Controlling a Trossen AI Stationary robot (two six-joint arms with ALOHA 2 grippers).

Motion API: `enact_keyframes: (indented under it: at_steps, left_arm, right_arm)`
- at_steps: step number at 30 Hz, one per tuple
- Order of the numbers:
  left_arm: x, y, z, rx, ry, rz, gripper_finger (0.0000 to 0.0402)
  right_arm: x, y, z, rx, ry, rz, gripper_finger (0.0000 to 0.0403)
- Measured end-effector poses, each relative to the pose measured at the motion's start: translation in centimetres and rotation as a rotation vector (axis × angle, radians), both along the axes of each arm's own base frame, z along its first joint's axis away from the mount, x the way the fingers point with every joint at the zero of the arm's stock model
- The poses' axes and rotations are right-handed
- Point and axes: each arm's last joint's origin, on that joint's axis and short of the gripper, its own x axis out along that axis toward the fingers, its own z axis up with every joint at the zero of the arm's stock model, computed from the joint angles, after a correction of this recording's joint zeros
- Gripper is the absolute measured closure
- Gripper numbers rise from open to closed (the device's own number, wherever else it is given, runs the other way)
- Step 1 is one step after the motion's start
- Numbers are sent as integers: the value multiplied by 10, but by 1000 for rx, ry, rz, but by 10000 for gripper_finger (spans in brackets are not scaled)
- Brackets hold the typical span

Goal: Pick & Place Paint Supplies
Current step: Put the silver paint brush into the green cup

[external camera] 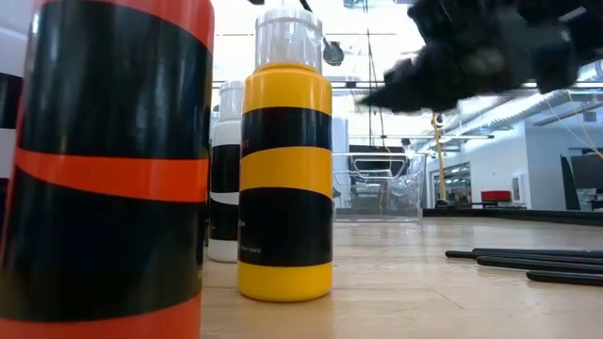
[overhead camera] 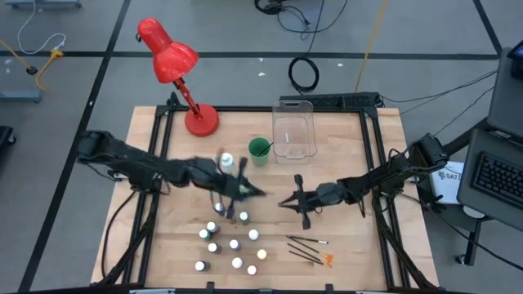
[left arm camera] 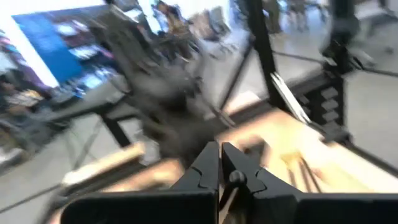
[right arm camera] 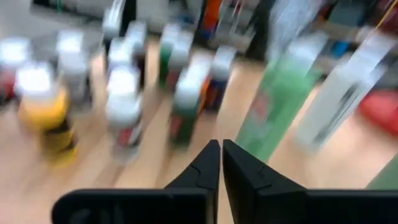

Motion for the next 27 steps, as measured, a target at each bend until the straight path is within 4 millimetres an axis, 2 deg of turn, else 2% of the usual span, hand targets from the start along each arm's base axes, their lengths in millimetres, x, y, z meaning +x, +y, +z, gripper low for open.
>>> enact_keyframes:
  at_steps: [2, 8, 11, 14, 19, 27]
  left_arm:
    - [-8, 16, 11, -4, -4, 59, 399]
    - [-10, 68, 12, -53, 19, 217, 400]
    - [-7, 97, 0, -128, 92, 296, 400]
    - [-3, 119, -18, -202, 172, 368, 400]
    - [6, 140, -42, -240, 239, 447, 400]
    - [17, 152, -72, -271, 318, 493, 400]
  right_arm:
    - [-3, 6, -4, 10, 46, 19, 377]
    - [-10, 24, -8, -6, 70, 86, 367]
    - [-11, 29, -7, -37, 54, 117, 368]
    - [-11, 31, -5, -65, 24, 133, 371]
    - [-11, 31, -5, -73, 26, 134, 371]
    - [-11, 30, -5, -77, 25, 132, 371]
